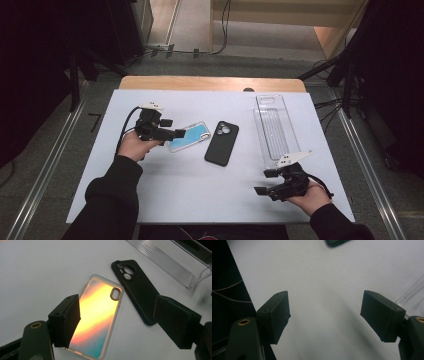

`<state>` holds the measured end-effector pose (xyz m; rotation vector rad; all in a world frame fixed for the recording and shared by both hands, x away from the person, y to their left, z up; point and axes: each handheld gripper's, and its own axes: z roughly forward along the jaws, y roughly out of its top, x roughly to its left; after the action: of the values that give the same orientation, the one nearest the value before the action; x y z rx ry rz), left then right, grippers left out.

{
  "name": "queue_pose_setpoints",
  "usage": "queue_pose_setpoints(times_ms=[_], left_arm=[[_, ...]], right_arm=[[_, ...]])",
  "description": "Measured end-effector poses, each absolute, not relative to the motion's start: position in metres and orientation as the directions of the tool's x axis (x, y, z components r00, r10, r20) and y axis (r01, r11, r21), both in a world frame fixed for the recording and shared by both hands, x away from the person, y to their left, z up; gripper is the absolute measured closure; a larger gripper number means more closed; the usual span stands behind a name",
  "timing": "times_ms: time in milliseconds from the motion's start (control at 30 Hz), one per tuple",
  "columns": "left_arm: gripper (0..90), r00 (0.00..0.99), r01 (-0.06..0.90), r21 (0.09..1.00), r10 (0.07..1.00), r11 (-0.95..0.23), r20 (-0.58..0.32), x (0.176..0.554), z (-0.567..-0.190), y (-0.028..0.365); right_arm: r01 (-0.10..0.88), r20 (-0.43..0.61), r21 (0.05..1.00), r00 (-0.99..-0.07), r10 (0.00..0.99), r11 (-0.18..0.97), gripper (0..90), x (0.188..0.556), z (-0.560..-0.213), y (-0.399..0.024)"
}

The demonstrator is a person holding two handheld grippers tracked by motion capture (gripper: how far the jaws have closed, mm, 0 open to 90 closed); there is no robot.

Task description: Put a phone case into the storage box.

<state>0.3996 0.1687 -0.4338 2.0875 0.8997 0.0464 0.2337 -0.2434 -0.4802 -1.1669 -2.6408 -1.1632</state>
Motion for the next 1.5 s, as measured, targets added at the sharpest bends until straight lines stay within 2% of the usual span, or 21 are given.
queue_pose_setpoints(times_ms=[133, 267, 433, 533, 600, 633, 700, 833, 1133, 1500], left_arm=[[22.3, 0.741, 0.583, 0.719, 0.61, -0.377, -0.281, 0.407, -0.437, 0.169], [22.3, 0.768, 0.556, 0.716, 0.59, -0.423, -0.248, 0.417, -0.439, 0.167], [21.5, 0.821, 0.491, 0.748, 0.524, -0.447, -0.226, 0.428, -0.436, 0.164], [12.7, 0.844, 0.468, 0.742, 0.491, -0.48, -0.215, 0.433, -0.438, 0.159], [0.1, 0.856, 0.458, 0.74, 0.468, -0.493, -0.218, 0.437, -0.44, 0.156], [0.0, 0.862, 0.458, 0.759, 0.439, -0.464, -0.252, 0.439, -0.442, 0.156], [0.0, 0.864, 0.454, 0.764, 0.435, -0.459, -0.252, 0.439, -0.442, 0.156], [0.3, 0.879, 0.416, 0.764, 0.433, -0.494, -0.199, 0.438, -0.444, 0.157], [0.8, 0.884, 0.41, 0.731, 0.436, -0.546, -0.17, 0.441, -0.457, 0.152], [1.0, 0.873, 0.438, 0.712, 0.447, -0.549, -0.192, 0.445, -0.47, 0.149]], right_arm=[[0.649, 0.306, 0.619, -0.718, 0.625, 0.443, 21.5, 0.234, -0.481, -0.243], [0.65, 0.308, 0.619, -0.718, 0.624, 0.442, 21.5, 0.234, -0.481, -0.243], [0.649, 0.309, 0.615, -0.721, 0.621, 0.448, 21.5, 0.234, -0.481, -0.243], [0.65, 0.31, 0.613, -0.72, 0.621, 0.448, 21.5, 0.234, -0.482, -0.243], [0.65, 0.309, 0.614, -0.72, 0.621, 0.448, 21.5, 0.234, -0.482, -0.243], [0.65, 0.31, 0.613, -0.721, 0.62, 0.449, 21.4, 0.234, -0.482, -0.243], [0.654, 0.313, 0.61, -0.718, 0.622, 0.447, 21.5, 0.233, -0.481, -0.243], [0.654, 0.313, 0.61, -0.718, 0.622, 0.447, 21.4, 0.233, -0.482, -0.243], [0.656, 0.316, 0.608, -0.717, 0.622, 0.448, 21.5, 0.233, -0.482, -0.243], [0.658, 0.32, 0.606, -0.716, 0.621, 0.447, 21.4, 0.234, -0.482, -0.243]])
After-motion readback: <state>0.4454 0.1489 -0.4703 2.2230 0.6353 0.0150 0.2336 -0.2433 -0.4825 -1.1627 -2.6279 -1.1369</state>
